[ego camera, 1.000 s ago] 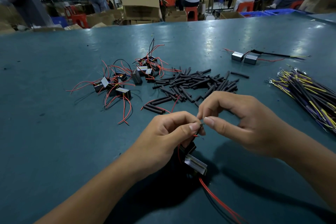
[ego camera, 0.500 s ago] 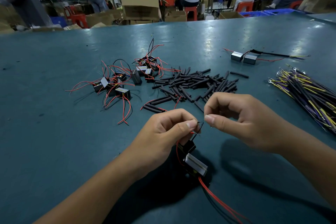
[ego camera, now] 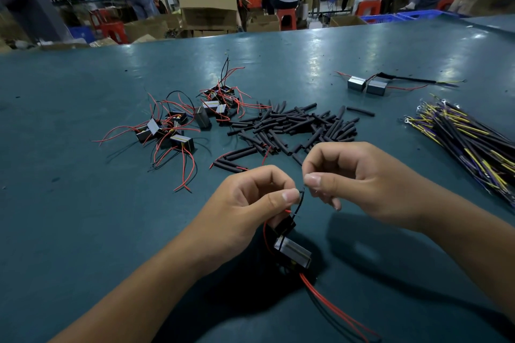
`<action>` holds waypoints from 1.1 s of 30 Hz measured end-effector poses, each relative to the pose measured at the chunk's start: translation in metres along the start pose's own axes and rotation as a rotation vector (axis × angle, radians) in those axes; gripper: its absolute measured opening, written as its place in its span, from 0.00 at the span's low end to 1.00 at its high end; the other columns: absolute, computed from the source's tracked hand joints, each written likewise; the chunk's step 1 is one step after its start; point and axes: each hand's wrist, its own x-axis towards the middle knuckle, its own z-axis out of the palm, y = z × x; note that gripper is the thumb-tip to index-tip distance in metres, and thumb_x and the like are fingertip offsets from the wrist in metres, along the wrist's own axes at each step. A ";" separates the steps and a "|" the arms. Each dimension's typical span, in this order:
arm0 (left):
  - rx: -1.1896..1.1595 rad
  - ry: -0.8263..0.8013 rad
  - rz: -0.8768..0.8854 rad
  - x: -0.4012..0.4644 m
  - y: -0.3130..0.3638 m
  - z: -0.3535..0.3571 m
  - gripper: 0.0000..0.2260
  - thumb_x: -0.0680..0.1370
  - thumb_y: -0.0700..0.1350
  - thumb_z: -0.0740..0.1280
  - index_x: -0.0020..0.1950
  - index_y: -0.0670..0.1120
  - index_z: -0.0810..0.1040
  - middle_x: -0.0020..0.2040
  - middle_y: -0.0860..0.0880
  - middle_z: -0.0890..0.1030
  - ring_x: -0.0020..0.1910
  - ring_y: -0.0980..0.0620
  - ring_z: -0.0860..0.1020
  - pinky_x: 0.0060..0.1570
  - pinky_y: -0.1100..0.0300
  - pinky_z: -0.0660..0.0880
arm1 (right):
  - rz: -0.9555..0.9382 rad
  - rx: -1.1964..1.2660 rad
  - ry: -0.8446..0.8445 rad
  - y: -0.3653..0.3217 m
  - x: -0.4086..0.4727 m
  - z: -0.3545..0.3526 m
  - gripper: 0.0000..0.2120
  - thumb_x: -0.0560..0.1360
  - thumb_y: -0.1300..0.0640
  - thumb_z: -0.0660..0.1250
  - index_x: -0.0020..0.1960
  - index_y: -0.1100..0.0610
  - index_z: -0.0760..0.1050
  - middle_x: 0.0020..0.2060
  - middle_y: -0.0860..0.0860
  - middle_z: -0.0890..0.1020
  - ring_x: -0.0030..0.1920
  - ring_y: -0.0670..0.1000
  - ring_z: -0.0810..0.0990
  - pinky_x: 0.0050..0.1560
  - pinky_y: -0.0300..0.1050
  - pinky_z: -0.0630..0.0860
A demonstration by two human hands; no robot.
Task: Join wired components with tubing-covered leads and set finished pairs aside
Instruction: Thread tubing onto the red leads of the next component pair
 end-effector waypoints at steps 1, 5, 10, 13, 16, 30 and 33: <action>-0.005 0.000 -0.004 0.000 0.000 0.000 0.04 0.77 0.41 0.66 0.42 0.42 0.76 0.32 0.53 0.74 0.31 0.58 0.70 0.34 0.69 0.68 | 0.001 0.022 -0.008 0.000 -0.001 0.000 0.04 0.76 0.56 0.67 0.44 0.55 0.77 0.33 0.46 0.79 0.33 0.46 0.75 0.35 0.41 0.75; -0.023 -0.011 -0.018 -0.001 0.000 0.001 0.04 0.76 0.40 0.66 0.42 0.41 0.76 0.32 0.53 0.74 0.31 0.58 0.69 0.34 0.68 0.68 | 0.002 0.050 -0.032 -0.003 -0.003 0.001 0.05 0.77 0.56 0.67 0.44 0.56 0.77 0.33 0.48 0.79 0.34 0.46 0.75 0.35 0.41 0.75; -0.018 -0.001 -0.016 0.000 0.000 0.001 0.04 0.77 0.40 0.66 0.42 0.42 0.76 0.32 0.54 0.74 0.31 0.58 0.70 0.34 0.69 0.69 | 0.017 0.044 -0.034 -0.004 -0.002 0.002 0.05 0.76 0.56 0.66 0.44 0.57 0.77 0.33 0.47 0.79 0.34 0.46 0.76 0.36 0.42 0.75; -0.008 0.002 -0.024 0.001 0.000 0.001 0.05 0.77 0.41 0.66 0.42 0.42 0.78 0.32 0.54 0.74 0.30 0.58 0.70 0.34 0.70 0.69 | 0.018 0.040 -0.034 -0.004 -0.001 0.002 0.05 0.77 0.56 0.66 0.43 0.56 0.77 0.32 0.48 0.79 0.33 0.46 0.76 0.35 0.42 0.75; 0.024 -0.002 -0.030 0.000 0.000 0.001 0.08 0.78 0.43 0.65 0.42 0.43 0.81 0.32 0.54 0.75 0.31 0.58 0.70 0.34 0.70 0.68 | 0.016 0.034 -0.028 -0.004 -0.001 0.002 0.05 0.77 0.56 0.66 0.43 0.55 0.77 0.32 0.49 0.78 0.33 0.46 0.75 0.35 0.42 0.75; 0.076 -0.019 -0.027 0.000 0.003 0.002 0.12 0.79 0.44 0.63 0.37 0.50 0.79 0.34 0.48 0.73 0.32 0.58 0.68 0.35 0.69 0.67 | 0.051 0.038 -0.041 -0.006 -0.002 0.003 0.05 0.77 0.56 0.65 0.43 0.55 0.76 0.32 0.47 0.80 0.32 0.44 0.76 0.35 0.40 0.75; 0.085 -0.021 -0.025 0.000 0.002 0.002 0.11 0.79 0.44 0.63 0.37 0.49 0.78 0.33 0.52 0.74 0.32 0.59 0.68 0.36 0.69 0.67 | 0.081 0.046 -0.051 -0.006 -0.002 0.004 0.06 0.78 0.56 0.65 0.43 0.55 0.75 0.33 0.48 0.80 0.33 0.46 0.76 0.35 0.42 0.75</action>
